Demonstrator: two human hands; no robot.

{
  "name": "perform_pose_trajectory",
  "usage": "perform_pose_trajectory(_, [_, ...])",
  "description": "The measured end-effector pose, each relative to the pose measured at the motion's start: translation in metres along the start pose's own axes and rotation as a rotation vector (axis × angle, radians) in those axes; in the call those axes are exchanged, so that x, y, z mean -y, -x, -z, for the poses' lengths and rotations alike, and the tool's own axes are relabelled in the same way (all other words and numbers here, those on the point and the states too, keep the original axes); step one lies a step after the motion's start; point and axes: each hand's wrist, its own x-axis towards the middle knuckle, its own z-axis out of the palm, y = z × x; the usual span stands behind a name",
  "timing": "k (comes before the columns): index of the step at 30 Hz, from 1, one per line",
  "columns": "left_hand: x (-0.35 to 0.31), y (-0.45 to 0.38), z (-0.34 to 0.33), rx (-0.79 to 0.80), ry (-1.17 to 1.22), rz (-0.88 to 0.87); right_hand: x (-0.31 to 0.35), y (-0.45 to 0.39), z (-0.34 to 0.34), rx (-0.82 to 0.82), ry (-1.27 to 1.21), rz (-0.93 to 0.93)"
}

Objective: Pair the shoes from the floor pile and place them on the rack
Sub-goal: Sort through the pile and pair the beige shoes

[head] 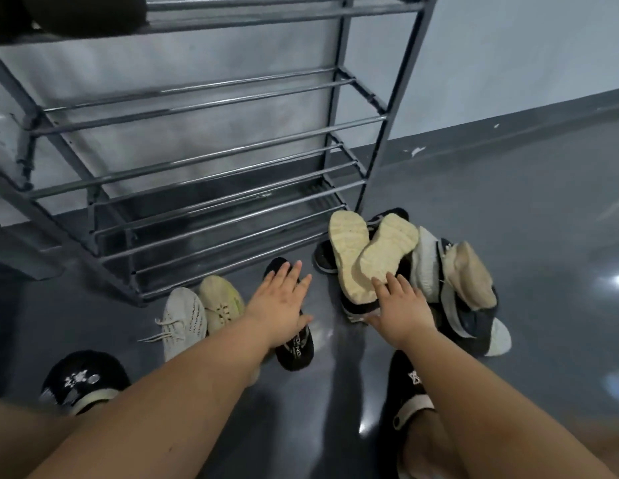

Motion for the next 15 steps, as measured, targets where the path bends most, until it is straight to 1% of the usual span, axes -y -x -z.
perform_pose_trajectory(5, [-0.016, -0.033, 0.01, 0.04, -0.052, -0.038, -0.021, -0.015, -0.01, 0.009, -0.089, -0.074])
perform_pose_trajectory(8, [-0.02, -0.055, 0.013, 0.061, -0.062, -0.032, -0.028, -0.029, -0.018, 0.022, -0.16, -0.108])
perform_pose_trajectory(15, [-0.039, -0.112, 0.005, 0.125, 0.08, 0.012, -0.048, -0.066, -0.029, 0.036, -0.332, -0.167])
